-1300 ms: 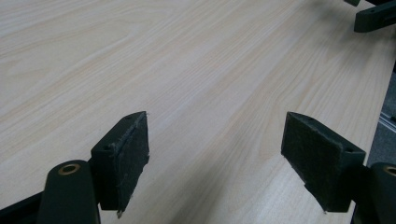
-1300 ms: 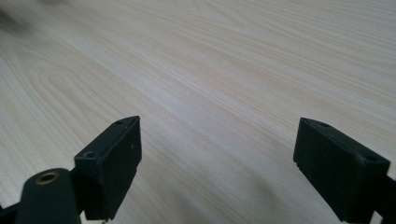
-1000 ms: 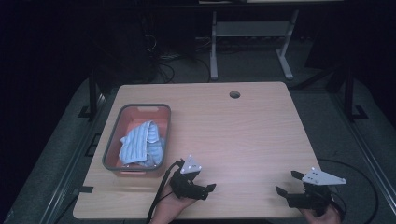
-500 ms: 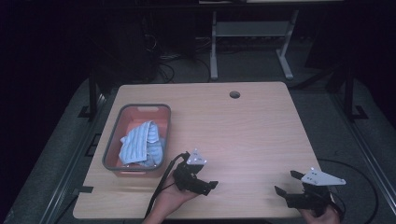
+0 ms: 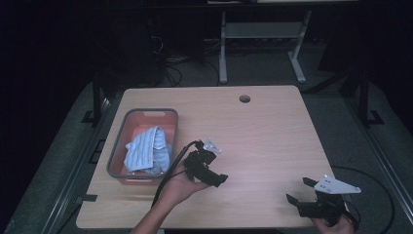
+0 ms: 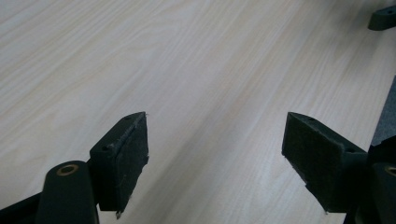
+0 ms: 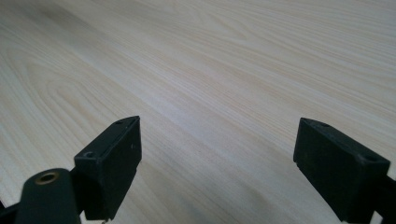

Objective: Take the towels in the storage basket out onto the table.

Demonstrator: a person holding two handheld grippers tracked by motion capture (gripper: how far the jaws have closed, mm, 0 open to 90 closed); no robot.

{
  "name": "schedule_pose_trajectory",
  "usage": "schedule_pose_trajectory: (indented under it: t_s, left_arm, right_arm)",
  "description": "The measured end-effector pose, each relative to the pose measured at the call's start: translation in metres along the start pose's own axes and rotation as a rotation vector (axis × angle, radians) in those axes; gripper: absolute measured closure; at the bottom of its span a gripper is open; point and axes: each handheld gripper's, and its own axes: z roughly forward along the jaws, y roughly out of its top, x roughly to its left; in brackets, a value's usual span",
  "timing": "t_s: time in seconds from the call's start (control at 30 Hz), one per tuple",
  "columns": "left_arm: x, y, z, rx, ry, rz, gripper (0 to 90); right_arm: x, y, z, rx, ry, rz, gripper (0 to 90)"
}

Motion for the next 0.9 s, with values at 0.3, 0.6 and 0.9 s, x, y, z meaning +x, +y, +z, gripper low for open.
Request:
schedule_pose_trajectory:
  t_s: [0.3,0.6,0.9]
  left_arm:
    - [0.02,0.024,-0.006,0.063,0.019,-0.025,20.7]
    - [0.036,0.034,-0.015,0.085,0.025,-0.056,20.7]
    - [0.059,0.038,-0.031,0.087,0.044,-0.107,19.6]
  right_arm:
    - [-0.001,0.0,0.0,-0.004,0.0,0.002,14.6]
    - [-0.002,0.0,0.0,-0.004,0.002,0.007,14.6]
    - [-0.003,0.0,0.002,0.0,0.005,0.006,14.6]
